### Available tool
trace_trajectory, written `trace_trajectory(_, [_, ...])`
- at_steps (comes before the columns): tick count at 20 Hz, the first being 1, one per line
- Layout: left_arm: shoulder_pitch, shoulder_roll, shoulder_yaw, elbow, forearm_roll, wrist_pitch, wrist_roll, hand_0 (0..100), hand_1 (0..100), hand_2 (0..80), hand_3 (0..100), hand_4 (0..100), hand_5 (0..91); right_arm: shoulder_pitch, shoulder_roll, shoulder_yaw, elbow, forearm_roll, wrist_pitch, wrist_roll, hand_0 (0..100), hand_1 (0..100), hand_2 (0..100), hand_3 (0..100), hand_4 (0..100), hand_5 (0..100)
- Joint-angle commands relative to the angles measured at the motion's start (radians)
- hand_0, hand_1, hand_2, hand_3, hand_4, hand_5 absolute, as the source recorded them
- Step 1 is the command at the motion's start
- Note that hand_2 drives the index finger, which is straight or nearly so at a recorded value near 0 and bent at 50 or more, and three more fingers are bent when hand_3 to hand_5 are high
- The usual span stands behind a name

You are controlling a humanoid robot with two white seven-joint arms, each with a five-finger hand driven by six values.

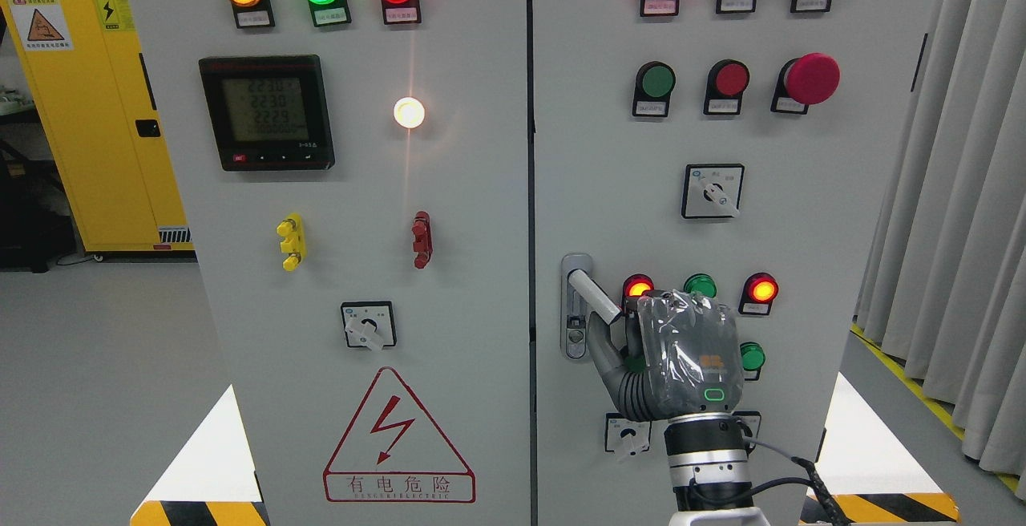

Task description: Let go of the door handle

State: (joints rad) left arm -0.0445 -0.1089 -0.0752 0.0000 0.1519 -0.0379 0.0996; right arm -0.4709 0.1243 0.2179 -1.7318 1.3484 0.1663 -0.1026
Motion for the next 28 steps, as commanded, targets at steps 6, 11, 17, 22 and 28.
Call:
trace_trajectory(6, [0.000, 0.000, 0.000, -0.012, 0.000, 0.000, 0.000, 12, 56, 0.0, 0, 0, 0.0, 0.000, 0.000, -0.003, 0.000, -0.002, -0.001, 0.000, 63, 43, 99, 100, 100, 100])
trace_trajectory(11, [0.000, 0.000, 0.000, -0.012, 0.000, 0.000, 0.000, 12, 56, 0.0, 0, 0, 0.0, 0.005, 0.000, -0.003, 0.000, -0.002, -0.001, 0.000, 63, 42, 99, 100, 100, 100])
trace_trajectory(17, [0.000, 0.000, 0.000, -0.012, 0.000, 0.000, 0.000, 12, 56, 0.0, 0, 0, 0.0, 0.005, -0.002, -0.003, 0.000, -0.025, 0.001, 0.000, 62, 41, 98, 100, 100, 100])
trace_trajectory(22, [0.000, 0.000, 0.000, -0.012, 0.000, 0.000, 0.000, 12, 56, 0.0, 0, 0, 0.0, 0.005, -0.002, -0.005, 0.000, -0.025, 0.001, 0.000, 61, 41, 99, 100, 100, 100])
trace_trajectory(28, [0.000, 0.000, 0.000, -0.012, 0.000, 0.000, 0.000, 12, 56, 0.0, 0, 0, 0.0, 0.005, -0.002, -0.011, 0.000, -0.026, -0.001, 0.000, 60, 41, 99, 100, 100, 100])
